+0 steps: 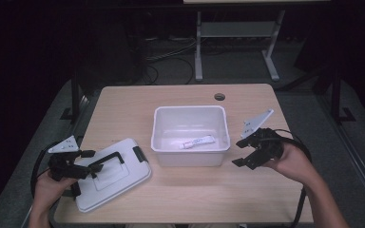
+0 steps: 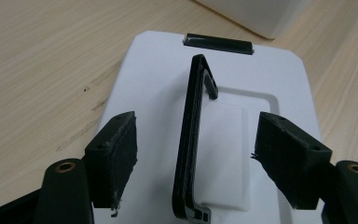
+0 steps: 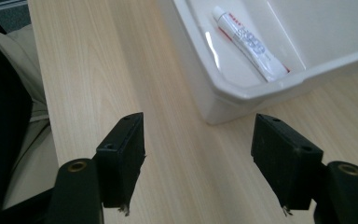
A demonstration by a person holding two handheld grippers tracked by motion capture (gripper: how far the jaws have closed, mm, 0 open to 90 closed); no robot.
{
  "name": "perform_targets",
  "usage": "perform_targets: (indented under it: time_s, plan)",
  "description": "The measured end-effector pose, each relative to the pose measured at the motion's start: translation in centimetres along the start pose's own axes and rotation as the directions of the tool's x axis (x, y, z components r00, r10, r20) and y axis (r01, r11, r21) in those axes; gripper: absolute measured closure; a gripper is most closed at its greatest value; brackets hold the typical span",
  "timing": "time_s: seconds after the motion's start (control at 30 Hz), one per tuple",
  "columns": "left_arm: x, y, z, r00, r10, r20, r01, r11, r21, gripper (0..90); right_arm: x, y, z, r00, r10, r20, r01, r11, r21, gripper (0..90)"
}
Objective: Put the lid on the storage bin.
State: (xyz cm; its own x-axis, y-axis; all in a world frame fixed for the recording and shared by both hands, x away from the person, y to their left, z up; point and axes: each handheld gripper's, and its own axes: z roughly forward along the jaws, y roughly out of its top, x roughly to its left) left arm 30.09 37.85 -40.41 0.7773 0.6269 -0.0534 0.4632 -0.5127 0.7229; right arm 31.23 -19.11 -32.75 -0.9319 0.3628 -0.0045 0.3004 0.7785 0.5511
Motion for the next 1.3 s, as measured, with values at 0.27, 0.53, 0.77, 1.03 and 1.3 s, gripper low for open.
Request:
perform_targets:
  time_s: [0.27, 0.53, 0.77, 1.03, 1.3]
  plan:
    - [0.3, 0.2, 0.0, 0.9999, 0.003, 0.015, -0.003, 0.9999, 0.012, 29.0, 0.6, -2.6, 1.4, 0.9991, 0.041, -0.001, -0.041, 0.999, -0.005, 31.8]
    - [0.3, 0.8, 0.0, 0.9998, 0.010, 0.019, -0.011, 0.9992, 0.038, 29.2, 1.6, -4.9, 2.9, 0.9979, 0.064, -0.001, -0.064, 0.998, -0.023, 30.6]
    - [0.5, 1.0, 0.0, 0.9997, 0.014, 0.020, -0.015, 0.9981, 0.061, 29.7, 2.2, -6.1, 4.0, 0.9968, 0.080, 0.000, -0.080, 0.997, -0.023, 30.0]
    - [0.5, 1.6, 0.7, 0.9978, 0.057, 0.034, -0.061, 0.9904, 0.124, 37.7, 3.0, -7.3, 5.3, 0.9961, 0.088, 0.005, -0.088, 0.996, -0.018, 30.0]
    - [0.7, 2.1, 1.3, 0.9953, 0.067, 0.069, -0.078, 0.9833, 0.164, 50.8, 3.5, -8.1, 5.4, 0.9940, 0.108, 0.013, -0.108, 0.994, -0.026, 29.4]
